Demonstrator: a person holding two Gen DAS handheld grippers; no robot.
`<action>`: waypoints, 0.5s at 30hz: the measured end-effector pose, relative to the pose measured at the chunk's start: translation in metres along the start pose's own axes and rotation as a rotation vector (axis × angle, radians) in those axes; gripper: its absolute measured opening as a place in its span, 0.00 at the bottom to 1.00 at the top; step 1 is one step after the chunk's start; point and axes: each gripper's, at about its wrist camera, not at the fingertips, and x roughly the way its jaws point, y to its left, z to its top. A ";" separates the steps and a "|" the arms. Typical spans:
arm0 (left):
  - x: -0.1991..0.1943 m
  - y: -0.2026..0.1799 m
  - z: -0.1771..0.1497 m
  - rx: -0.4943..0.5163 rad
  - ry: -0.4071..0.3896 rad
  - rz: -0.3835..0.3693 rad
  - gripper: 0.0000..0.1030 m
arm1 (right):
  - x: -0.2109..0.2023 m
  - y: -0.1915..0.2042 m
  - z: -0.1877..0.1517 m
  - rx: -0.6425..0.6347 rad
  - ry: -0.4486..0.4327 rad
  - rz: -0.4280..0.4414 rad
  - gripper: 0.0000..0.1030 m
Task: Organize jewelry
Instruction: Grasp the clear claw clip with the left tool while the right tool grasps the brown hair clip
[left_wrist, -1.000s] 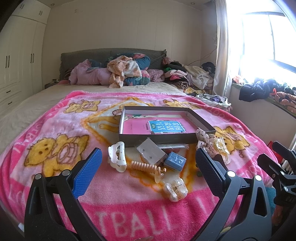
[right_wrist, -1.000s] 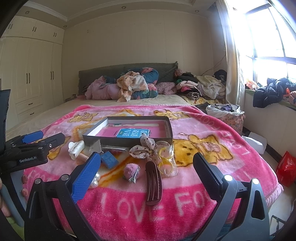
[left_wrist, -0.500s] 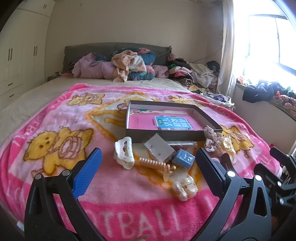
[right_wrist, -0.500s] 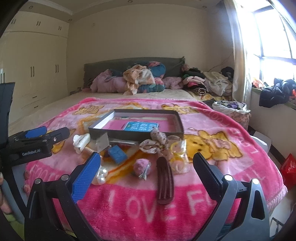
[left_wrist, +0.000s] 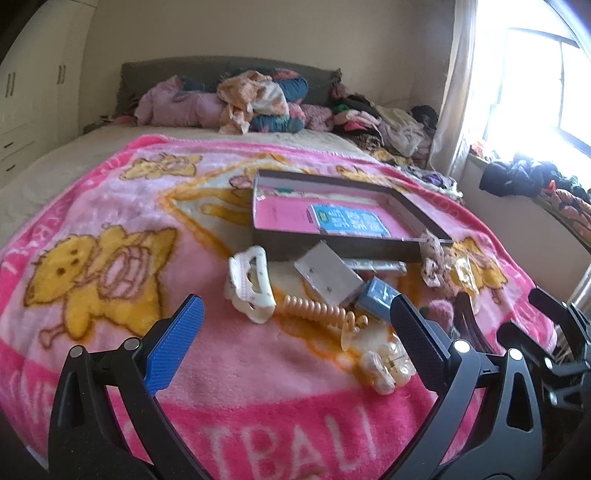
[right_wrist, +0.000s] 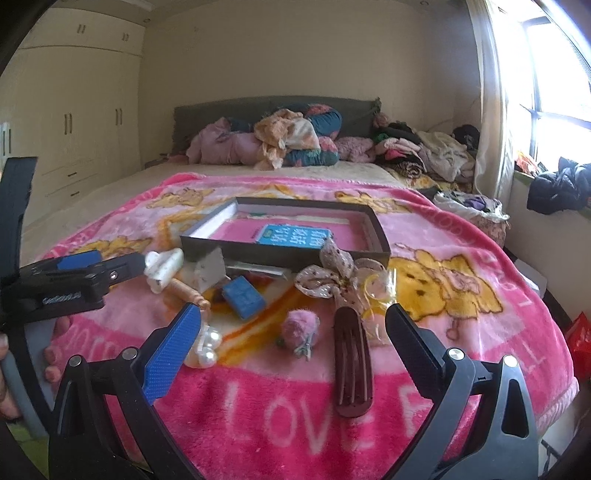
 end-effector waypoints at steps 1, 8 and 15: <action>0.003 -0.001 -0.001 0.004 0.011 -0.006 0.90 | 0.003 -0.003 0.000 0.010 0.009 -0.006 0.94; 0.022 -0.016 -0.012 0.052 0.097 -0.076 0.90 | 0.025 -0.029 -0.003 0.087 0.090 -0.057 0.94; 0.038 -0.037 -0.020 0.122 0.159 -0.133 0.90 | 0.047 -0.052 -0.009 0.164 0.194 -0.083 0.91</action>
